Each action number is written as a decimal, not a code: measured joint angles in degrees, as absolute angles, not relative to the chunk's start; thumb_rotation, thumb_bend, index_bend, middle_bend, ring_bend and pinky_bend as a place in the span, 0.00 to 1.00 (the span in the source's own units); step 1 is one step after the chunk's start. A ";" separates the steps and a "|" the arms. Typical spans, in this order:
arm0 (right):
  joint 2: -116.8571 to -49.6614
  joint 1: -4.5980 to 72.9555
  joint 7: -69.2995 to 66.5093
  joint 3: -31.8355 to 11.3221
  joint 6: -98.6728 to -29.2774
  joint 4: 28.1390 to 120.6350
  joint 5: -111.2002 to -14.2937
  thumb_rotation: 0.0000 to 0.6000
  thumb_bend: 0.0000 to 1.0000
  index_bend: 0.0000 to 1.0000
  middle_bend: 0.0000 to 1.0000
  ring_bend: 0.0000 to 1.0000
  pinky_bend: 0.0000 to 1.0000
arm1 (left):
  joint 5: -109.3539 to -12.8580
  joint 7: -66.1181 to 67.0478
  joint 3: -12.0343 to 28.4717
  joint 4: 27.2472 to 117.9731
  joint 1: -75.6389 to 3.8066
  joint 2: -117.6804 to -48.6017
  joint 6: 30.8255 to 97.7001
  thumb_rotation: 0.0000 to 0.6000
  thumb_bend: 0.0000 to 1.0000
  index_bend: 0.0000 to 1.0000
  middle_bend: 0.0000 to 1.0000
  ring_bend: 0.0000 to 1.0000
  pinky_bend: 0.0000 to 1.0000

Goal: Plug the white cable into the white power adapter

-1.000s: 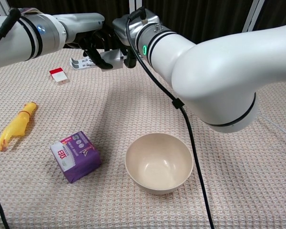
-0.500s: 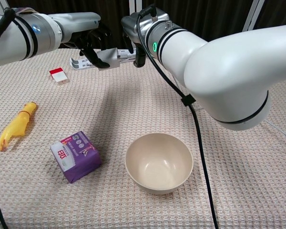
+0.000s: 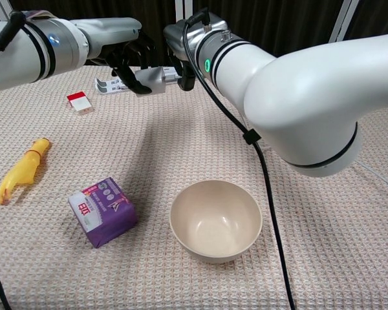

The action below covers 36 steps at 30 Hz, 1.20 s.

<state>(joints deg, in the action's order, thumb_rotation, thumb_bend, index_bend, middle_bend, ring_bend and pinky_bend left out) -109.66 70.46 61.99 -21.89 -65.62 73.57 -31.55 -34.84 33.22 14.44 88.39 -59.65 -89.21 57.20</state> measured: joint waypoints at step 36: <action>-102.62 66.05 62.38 -19.07 -66.05 84.98 -28.53 1.00 0.18 0.00 0.01 0.00 0.13 | -37.65 30.88 13.14 87.51 -57.47 -89.56 58.26 0.91 0.22 0.60 0.54 0.72 0.97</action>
